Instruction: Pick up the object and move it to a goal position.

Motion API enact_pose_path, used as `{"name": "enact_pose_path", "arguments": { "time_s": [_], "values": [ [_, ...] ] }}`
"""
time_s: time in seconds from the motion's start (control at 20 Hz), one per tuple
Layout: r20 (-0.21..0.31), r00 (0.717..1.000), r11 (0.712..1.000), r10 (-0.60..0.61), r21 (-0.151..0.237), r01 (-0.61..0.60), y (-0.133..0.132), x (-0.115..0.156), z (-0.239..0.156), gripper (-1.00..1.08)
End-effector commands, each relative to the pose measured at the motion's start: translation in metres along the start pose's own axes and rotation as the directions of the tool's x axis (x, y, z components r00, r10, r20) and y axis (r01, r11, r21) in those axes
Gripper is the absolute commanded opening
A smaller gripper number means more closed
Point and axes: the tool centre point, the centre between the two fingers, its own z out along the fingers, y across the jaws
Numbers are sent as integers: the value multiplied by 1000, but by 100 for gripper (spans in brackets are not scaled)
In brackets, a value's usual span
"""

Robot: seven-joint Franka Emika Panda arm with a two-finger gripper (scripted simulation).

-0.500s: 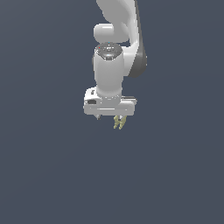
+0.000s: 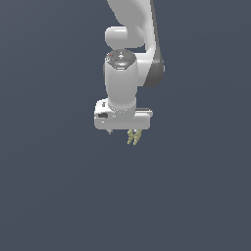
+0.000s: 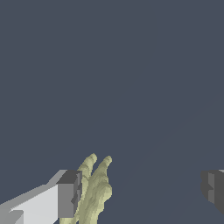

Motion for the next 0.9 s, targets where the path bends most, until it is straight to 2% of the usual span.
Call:
{"name": "enact_pose_path", "arguments": {
  "time_s": [0.0,0.45,0.85],
  "values": [
    [4,1000,1000,-6,2,6,0,0,0,100],
    [5,1000,1000,24,2,-24,-8,-10,5,100],
    [10,994,994,110,2,-110,-31,-40,19,100]
  ]
}}
